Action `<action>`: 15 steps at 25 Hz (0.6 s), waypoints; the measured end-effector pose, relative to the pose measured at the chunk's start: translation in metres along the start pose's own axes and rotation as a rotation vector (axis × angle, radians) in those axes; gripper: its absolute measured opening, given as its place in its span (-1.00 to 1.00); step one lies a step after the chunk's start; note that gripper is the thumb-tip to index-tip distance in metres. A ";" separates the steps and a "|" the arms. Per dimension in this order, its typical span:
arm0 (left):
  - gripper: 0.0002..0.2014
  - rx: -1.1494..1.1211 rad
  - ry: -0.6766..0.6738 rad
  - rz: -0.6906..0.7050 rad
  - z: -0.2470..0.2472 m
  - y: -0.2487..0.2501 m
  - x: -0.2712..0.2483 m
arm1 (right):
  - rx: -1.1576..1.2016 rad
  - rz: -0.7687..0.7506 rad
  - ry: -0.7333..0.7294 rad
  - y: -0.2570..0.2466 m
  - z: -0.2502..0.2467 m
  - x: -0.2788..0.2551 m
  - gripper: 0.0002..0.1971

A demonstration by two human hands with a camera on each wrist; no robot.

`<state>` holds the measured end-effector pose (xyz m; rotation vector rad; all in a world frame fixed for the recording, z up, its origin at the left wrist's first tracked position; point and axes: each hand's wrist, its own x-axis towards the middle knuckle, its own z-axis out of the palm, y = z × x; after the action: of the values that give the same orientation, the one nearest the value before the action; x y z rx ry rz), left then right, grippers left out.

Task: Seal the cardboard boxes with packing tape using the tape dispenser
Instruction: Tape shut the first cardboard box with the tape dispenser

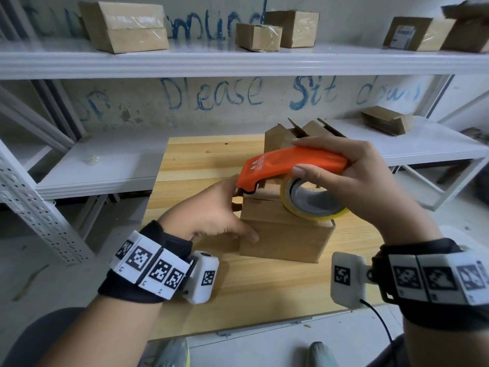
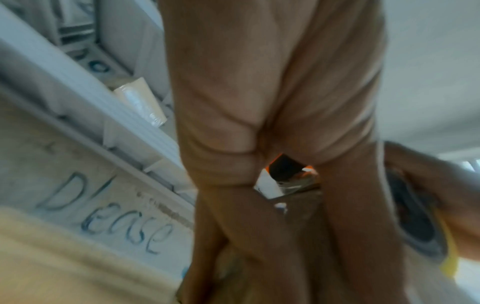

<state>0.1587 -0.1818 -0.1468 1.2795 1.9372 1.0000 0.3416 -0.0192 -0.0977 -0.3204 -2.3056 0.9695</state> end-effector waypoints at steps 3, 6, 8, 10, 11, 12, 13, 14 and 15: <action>-0.10 -0.039 0.039 -0.087 -0.002 0.000 -0.003 | 0.012 0.006 0.000 0.000 -0.002 0.001 -0.49; -0.11 -0.160 0.029 -0.116 -0.004 0.001 -0.004 | -0.016 -0.007 0.012 -0.001 -0.002 0.002 -0.50; -0.07 -0.193 0.014 -0.109 -0.006 0.001 -0.005 | -0.043 -0.024 0.013 -0.001 -0.004 0.001 -0.51; -0.07 -0.203 -0.011 -0.096 -0.007 0.000 -0.004 | -0.046 -0.029 0.007 -0.001 -0.008 0.001 -0.53; -0.08 -0.208 -0.026 -0.090 -0.008 0.000 -0.004 | -0.038 -0.024 0.007 -0.001 -0.011 0.000 -0.53; -0.09 -0.210 -0.039 -0.082 -0.008 -0.001 -0.003 | -0.029 -0.019 0.006 -0.001 -0.014 0.000 -0.53; -0.09 -0.204 -0.049 -0.070 -0.009 -0.002 -0.002 | -0.021 -0.018 0.005 -0.002 -0.015 -0.001 -0.53; -0.09 -0.196 -0.055 -0.057 -0.010 -0.003 0.000 | -0.017 -0.022 0.001 -0.002 -0.017 -0.001 -0.53; -0.07 -0.186 -0.057 -0.047 -0.011 -0.005 0.001 | -0.014 -0.027 -0.004 -0.001 -0.017 -0.001 -0.53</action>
<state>0.1471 -0.1848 -0.1449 1.1408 1.7780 1.0808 0.3531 -0.0104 -0.0878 -0.2929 -2.3156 0.9420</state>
